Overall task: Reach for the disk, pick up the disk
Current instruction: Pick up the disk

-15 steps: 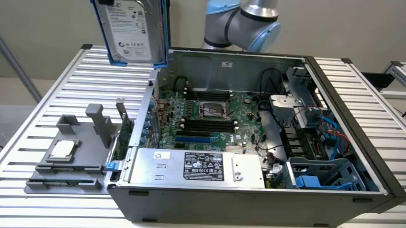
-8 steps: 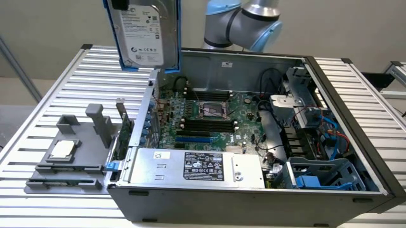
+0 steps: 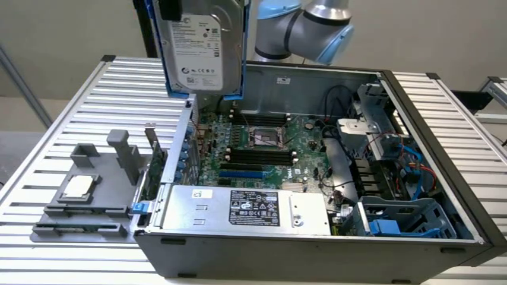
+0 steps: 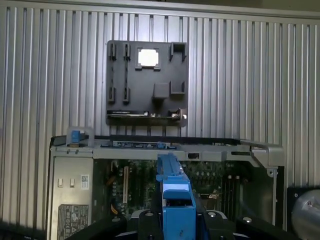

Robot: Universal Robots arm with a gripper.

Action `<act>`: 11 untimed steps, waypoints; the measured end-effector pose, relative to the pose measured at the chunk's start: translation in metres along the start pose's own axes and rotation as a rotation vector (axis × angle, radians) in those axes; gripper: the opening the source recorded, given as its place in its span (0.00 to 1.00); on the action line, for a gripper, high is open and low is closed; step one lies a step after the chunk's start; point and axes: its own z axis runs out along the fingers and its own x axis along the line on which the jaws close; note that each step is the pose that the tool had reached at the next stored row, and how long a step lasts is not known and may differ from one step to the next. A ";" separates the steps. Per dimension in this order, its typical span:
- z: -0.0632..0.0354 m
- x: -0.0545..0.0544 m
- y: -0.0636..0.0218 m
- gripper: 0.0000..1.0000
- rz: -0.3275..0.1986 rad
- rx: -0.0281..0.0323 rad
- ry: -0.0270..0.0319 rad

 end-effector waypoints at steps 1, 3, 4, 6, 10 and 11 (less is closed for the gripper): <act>-0.0001 0.002 -0.0039 0.33 0.000 0.0000 0.0000; -0.0003 0.006 -0.0128 0.33 0.000 0.0000 0.0000; -0.0004 0.007 -0.0173 0.33 0.000 0.0000 0.0000; -0.0007 0.010 -0.0266 0.33 0.000 0.0000 0.0001; -0.0010 0.016 -0.0445 0.33 0.000 -0.0001 0.0001; -0.0010 0.017 -0.0490 0.33 0.000 0.0000 0.0000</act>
